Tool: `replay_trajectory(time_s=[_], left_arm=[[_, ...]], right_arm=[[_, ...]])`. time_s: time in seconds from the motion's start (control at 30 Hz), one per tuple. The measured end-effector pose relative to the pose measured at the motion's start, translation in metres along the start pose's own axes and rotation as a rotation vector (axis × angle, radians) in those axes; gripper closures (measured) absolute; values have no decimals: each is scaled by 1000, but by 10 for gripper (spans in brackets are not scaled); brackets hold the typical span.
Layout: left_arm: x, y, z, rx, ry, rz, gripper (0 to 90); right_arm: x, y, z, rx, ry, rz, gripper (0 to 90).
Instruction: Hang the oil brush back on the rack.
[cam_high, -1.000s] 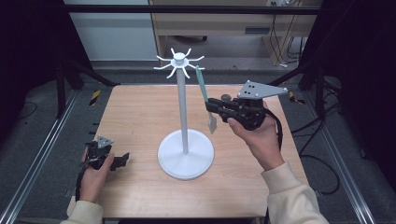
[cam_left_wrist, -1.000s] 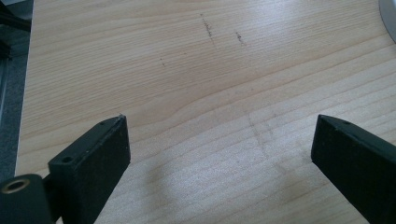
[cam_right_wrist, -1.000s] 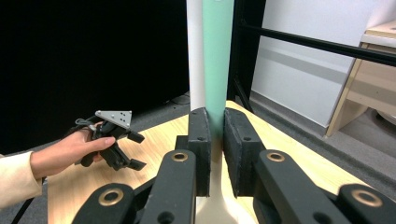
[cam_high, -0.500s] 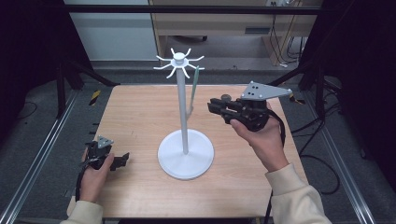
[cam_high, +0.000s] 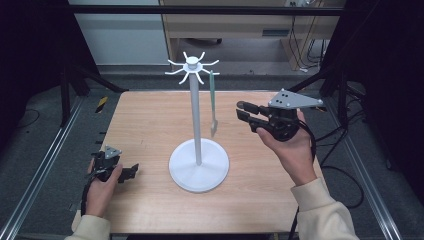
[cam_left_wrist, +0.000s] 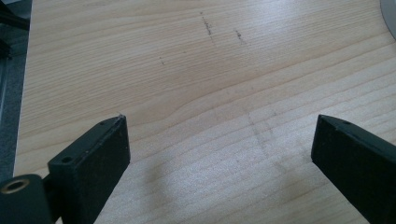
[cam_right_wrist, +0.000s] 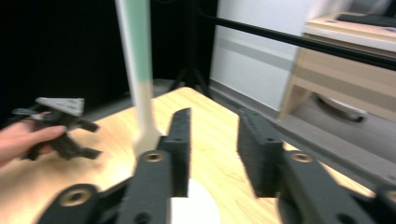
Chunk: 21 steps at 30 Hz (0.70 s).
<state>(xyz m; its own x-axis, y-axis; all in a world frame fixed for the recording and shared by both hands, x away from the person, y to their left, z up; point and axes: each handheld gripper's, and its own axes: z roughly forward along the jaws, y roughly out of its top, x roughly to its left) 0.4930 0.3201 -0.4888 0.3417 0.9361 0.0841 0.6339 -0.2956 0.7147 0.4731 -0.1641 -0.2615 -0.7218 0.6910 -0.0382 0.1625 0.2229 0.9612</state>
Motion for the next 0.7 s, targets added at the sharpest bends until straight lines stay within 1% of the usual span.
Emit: replay_trajectory(time_s=[0.1,0.17,0.3,0.33,0.4,0.53,0.63,0.7], left_arm=[[0,0,0,0,-1,-1,40],[0,0,0,-1,0,0,39],[0,0,0,-2,-2,0,39],[0,0,0,-3,-2,0,39],[0,0,0,-3,-2,0,38],[0,0,-1,-10,-6,2,37],[-1,0,-1,-14,-7,4,35],[-1,0,-1,-12,-7,6,34]], right_arm=[[-1,-3,0,-1,-71,-8,500],[-3,-5,-1,-11,-113,-2,416],[-7,-9,-2,-10,-158,15,317],[-6,-11,-2,-13,-186,18,286],[-6,-15,-4,-13,-220,5,253],[-8,-24,-6,15,-272,27,180],[-9,-35,-8,24,-305,37,140],[-10,-40,-10,31,-313,39,127]])
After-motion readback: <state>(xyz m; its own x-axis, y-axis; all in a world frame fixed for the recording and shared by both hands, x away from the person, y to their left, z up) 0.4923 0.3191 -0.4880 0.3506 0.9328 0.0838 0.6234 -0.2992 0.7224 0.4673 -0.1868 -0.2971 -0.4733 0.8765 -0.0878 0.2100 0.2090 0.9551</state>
